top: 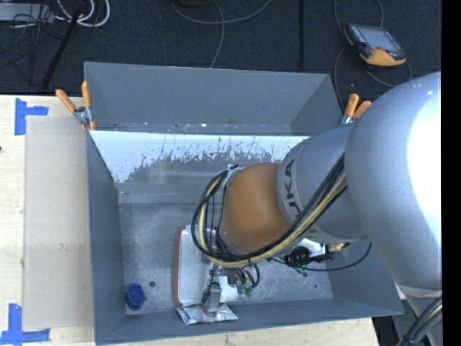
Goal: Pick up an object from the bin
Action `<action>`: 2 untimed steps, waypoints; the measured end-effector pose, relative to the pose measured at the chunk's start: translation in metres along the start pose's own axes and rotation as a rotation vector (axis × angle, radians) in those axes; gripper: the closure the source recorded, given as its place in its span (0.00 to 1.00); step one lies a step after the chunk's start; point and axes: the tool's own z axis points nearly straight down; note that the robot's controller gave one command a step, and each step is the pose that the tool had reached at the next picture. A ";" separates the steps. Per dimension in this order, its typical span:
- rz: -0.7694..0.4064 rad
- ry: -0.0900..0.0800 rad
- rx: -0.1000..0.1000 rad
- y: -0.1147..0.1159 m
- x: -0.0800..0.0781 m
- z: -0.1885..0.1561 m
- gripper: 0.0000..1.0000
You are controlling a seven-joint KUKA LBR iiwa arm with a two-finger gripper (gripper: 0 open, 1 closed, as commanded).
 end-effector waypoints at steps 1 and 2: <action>-0.421 -0.018 0.003 0.041 -0.015 -0.003 0.00; -0.836 -0.014 -0.001 0.067 0.003 -0.063 0.00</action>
Offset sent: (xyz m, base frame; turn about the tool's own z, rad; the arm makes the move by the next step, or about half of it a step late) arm 0.0130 0.0425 -0.0024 -0.4273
